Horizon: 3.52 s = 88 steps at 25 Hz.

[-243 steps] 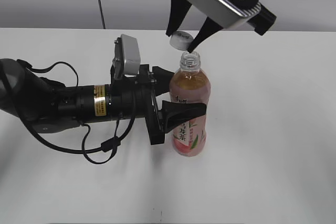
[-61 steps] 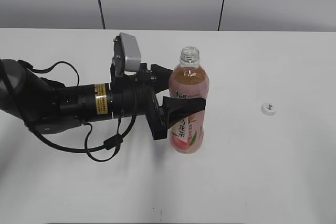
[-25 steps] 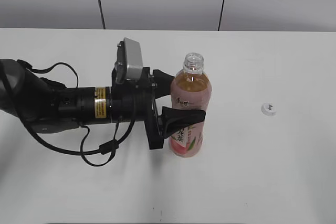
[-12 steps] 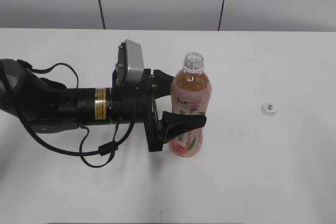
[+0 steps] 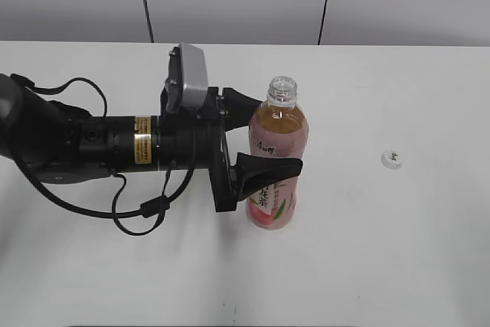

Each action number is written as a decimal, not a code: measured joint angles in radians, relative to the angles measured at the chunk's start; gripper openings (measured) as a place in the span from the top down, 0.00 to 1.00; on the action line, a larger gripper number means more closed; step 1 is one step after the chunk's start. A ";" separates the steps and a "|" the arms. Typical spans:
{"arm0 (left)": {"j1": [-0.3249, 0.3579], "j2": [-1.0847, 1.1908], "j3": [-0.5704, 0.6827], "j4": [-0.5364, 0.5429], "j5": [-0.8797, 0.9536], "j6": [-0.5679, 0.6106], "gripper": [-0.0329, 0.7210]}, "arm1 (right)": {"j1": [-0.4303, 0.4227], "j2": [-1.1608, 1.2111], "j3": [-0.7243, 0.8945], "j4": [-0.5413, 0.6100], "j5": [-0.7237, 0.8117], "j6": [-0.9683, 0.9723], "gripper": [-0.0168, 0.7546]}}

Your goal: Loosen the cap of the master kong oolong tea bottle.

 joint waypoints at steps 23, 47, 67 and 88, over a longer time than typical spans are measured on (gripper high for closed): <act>0.000 -0.069 0.001 0.085 0.209 -0.163 0.20 | 0.000 0.000 0.000 0.000 0.000 0.000 0.37; 0.000 -0.138 0.001 0.221 0.357 -0.370 0.18 | 0.000 0.000 0.000 0.000 0.000 0.000 0.37; 0.000 -0.212 0.001 0.412 0.468 -0.579 0.17 | 0.000 0.000 0.000 0.000 -0.001 0.000 0.37; 0.000 -0.268 0.001 0.711 0.561 -0.931 0.17 | 0.000 0.000 0.000 0.000 -0.001 0.000 0.37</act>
